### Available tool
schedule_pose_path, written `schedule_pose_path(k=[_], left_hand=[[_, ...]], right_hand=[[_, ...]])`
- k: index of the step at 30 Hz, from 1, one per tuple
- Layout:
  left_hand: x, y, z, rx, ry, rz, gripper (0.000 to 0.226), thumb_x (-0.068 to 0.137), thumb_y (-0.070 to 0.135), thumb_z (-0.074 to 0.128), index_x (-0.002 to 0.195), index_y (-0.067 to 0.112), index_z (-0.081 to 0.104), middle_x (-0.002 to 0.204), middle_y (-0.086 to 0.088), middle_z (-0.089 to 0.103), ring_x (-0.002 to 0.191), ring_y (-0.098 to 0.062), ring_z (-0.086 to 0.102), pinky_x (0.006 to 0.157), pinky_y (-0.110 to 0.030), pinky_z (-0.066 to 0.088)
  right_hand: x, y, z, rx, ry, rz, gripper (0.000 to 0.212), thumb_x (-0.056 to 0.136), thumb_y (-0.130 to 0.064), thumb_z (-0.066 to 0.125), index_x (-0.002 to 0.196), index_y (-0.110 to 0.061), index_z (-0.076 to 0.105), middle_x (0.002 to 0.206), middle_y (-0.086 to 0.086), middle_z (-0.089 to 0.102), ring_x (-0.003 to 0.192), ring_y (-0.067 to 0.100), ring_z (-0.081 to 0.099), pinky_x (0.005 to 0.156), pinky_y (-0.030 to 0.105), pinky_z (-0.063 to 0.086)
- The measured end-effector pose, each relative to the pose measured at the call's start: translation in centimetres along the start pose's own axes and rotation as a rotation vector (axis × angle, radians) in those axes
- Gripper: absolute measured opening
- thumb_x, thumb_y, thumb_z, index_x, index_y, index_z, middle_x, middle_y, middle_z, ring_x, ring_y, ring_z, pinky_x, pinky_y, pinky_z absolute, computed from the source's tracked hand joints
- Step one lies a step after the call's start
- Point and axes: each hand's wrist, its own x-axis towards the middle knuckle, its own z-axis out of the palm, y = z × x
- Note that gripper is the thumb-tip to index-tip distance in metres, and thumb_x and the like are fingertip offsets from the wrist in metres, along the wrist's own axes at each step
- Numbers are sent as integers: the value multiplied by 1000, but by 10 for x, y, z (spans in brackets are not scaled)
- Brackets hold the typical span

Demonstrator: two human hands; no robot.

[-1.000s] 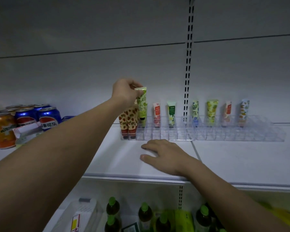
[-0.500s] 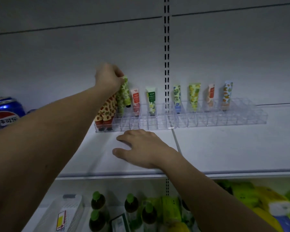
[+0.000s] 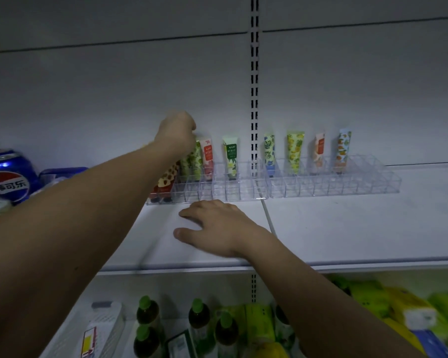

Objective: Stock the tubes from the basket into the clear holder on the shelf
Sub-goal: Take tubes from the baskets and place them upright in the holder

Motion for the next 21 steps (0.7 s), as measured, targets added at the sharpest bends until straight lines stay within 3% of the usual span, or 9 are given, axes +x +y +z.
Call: schedule_pose_path(k=[6,12,16,21], left_hand=[[-35,5,-39,-30,-44,142,32,95,25,52,125,18,62,122,-6,64,106,-23,59,90,-36,48],[-105,-6,-67,9,-103,190,32,93,34,51,121,24,64,119,-2,66,101,-23,59,84,-34,49],[-163,-23,-84,-65,-173,175,33,92,37,53,120,25,65,120,-2,66,103,-23,60,86,-31,47],[-255,-44,-94,-260,-75,112,30,84,42,52,103,28,70,94,5,69,83,-19,63,81,-33,52]], right_hand=[[-6,-9,-4,28,16,41,62,90,-64,40,143,-32,43,152,-6,38,136,19,35,110,40,30],[-29,-29,-9,41,145,137,44,93,-44,47,126,-17,60,130,8,56,115,27,54,95,41,47],[-61,-49,-11,71,179,138,32,94,-28,52,117,-11,66,119,10,65,106,26,60,88,32,49],[-119,-91,1,110,386,34,21,93,-23,52,95,-13,70,92,3,69,83,17,61,75,32,47]])
